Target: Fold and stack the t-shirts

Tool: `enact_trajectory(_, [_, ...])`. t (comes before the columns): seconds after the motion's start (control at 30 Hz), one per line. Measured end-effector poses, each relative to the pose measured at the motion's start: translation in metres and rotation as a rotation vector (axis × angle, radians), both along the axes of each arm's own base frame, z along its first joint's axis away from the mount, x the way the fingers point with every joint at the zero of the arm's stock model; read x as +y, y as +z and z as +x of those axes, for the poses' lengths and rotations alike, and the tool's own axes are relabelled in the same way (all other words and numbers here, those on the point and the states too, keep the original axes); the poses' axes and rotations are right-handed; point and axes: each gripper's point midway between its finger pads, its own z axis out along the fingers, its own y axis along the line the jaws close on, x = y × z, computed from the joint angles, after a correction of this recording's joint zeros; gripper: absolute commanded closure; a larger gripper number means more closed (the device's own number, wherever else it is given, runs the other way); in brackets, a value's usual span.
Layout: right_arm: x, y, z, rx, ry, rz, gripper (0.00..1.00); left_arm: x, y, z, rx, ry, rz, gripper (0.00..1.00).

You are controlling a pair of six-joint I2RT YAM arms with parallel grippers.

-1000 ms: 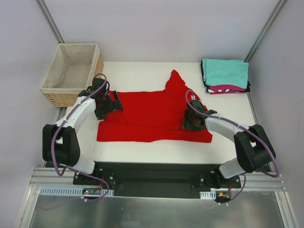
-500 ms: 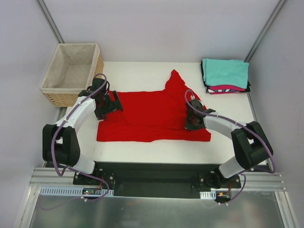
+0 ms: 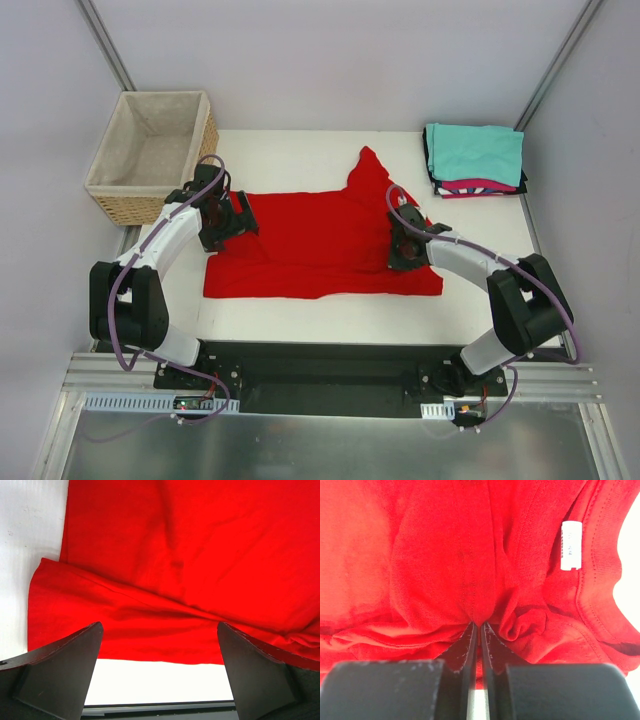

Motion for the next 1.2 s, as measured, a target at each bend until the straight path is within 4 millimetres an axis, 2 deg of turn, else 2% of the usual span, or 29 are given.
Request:
enact_trajectory(0.57, [-0.0004,0.0064,0.0012,-0.003,0.002,-0.024,0.9,0.0,0.0,0.0,0.0,0.0,0.0,0.01])
enact_trajectory(1.2, [0.0,0.0091,0.0017,-0.001,0.011,-0.039,0.92,0.0,0.0001,0.0,-0.001,-0.001,0.0,0.01])
